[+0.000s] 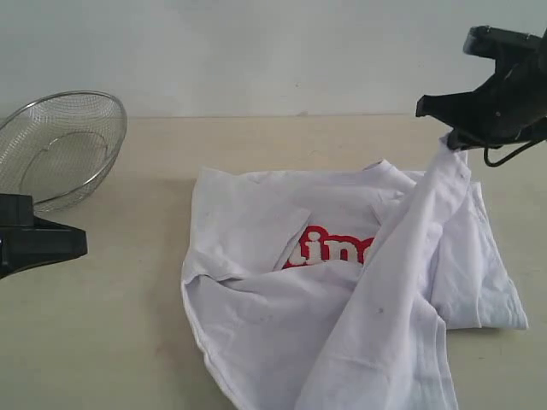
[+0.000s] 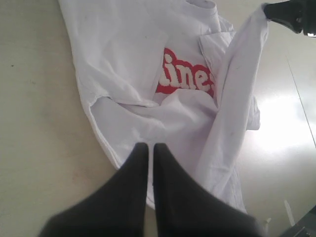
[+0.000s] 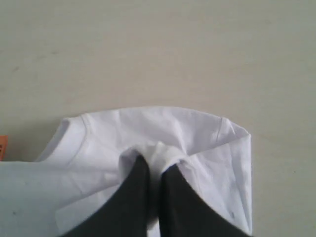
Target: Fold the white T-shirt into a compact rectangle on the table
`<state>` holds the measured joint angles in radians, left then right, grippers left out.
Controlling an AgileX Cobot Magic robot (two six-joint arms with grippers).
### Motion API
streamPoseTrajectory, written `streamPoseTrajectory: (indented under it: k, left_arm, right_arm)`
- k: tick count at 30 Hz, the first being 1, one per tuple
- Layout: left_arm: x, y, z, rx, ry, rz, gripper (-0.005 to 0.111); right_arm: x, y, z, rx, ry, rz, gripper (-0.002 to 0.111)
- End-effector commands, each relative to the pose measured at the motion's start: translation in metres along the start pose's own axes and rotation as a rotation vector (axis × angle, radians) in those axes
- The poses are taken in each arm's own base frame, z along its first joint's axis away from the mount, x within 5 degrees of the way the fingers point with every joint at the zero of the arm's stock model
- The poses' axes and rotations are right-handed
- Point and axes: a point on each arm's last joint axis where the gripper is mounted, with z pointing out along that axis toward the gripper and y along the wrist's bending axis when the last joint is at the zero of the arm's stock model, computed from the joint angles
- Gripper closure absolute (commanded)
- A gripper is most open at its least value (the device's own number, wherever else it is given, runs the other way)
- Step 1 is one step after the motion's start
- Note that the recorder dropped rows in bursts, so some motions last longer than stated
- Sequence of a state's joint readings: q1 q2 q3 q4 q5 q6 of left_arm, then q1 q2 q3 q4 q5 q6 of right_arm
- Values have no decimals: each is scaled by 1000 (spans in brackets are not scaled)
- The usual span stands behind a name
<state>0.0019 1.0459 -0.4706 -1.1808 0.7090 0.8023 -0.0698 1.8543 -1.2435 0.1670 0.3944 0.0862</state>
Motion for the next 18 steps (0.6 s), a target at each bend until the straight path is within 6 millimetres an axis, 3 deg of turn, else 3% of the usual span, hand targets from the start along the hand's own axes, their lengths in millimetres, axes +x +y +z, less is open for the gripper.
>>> streamPoseTrajectory:
  k: [1,7,15,18]
  left_arm:
    - [-2,-1,0,5,-4,17,102]
    - [4,-6,1,70,66,27,102]
    - [13,-13,3,188,184,103,102]
    - [15,-15,3,218,200,148,97]
  right_arm:
    - [1,-7,11,15,2,4,108]
    - [-3,-17,14,28,-33,56,108]
    - [-5,-21,17,46,-55,-9,108]
    - [-1,-22,20,50,-20,-7,99]
